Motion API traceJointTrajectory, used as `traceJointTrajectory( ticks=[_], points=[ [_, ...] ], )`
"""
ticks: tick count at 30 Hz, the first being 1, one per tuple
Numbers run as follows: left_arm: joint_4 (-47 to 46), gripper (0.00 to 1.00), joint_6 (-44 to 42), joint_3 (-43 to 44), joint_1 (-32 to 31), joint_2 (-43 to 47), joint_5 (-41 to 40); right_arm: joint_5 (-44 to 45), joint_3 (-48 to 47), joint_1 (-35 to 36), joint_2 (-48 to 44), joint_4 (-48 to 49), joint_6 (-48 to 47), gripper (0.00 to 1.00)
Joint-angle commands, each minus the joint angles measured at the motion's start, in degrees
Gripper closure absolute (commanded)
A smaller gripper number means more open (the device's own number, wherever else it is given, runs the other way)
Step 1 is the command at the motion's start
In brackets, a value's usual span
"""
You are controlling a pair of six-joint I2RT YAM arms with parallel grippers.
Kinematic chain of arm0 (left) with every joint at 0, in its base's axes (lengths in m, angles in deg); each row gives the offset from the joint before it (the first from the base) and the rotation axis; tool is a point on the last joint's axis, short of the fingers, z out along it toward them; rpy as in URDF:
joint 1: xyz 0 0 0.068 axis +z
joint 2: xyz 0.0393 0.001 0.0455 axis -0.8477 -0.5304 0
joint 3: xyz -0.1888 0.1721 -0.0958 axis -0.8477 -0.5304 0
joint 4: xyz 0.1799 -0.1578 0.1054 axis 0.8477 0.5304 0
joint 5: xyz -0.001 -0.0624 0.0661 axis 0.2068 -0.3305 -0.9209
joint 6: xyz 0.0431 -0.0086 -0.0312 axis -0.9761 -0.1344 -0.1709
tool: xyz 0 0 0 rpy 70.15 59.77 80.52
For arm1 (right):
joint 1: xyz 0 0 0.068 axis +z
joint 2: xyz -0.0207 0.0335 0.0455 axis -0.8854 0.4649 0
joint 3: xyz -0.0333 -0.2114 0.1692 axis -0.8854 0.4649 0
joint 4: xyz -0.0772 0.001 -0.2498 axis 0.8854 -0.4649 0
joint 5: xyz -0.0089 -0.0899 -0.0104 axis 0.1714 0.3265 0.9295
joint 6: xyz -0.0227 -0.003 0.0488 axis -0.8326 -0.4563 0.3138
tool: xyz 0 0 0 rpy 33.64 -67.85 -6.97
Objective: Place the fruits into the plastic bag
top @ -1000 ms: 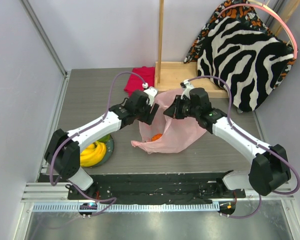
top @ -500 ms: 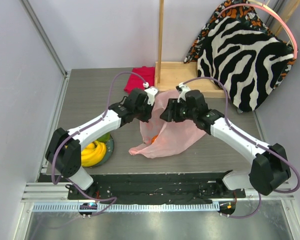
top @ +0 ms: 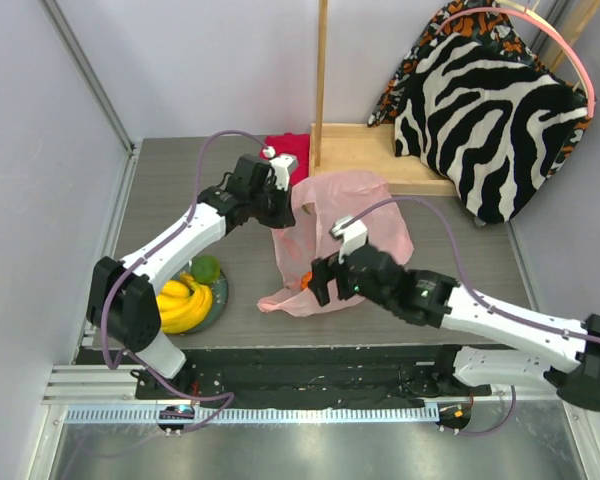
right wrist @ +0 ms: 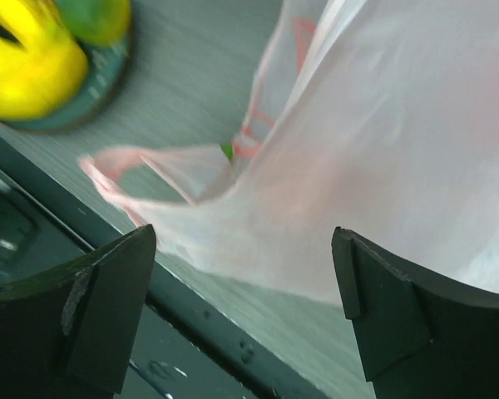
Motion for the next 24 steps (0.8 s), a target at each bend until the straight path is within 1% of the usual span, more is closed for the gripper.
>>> traceJointTrajectory(
  ticks=[1,2,3,5,7,9,18,24],
  points=[
    [1.62,1.00,0.68,1.95,0.15,1.11,2.57,19.81,1.24,10.97,4.34,-5.09,4.62,0.05],
    [1.54,1.00,0.76,2.04,0.24,1.20,2.75,22.00,0.72,14.38,6.26,-5.96,5.33,0.05],
    [1.63,1.00,0.77,2.13,0.41,1.11,2.75,25.07,0.28,15.63,7.32,-6.14,5.94,0.05],
    [1.80,1.00,0.77,2.22,0.50,1.02,2.75,28.07,-1.04,19.14,10.82,-6.49,6.39,0.04],
    [1.98,1.00,0.59,2.31,0.59,1.02,2.75,32.71,-2.79,21.08,13.30,-7.55,7.35,0.04],
    [2.16,1.00,0.59,2.31,0.68,1.02,2.75,34.93,-3.59,23.10,16.10,-8.34,7.53,0.03],
    [2.51,1.00,0.68,2.48,1.12,0.76,2.92,37.58,-6.67,24.78,26.74,-7.82,6.83,0.02],
    [2.59,1.00,0.85,2.57,1.38,0.49,3.27,38.72,-8.43,24.78,31.41,-6.06,4.02,0.02]
  ],
)
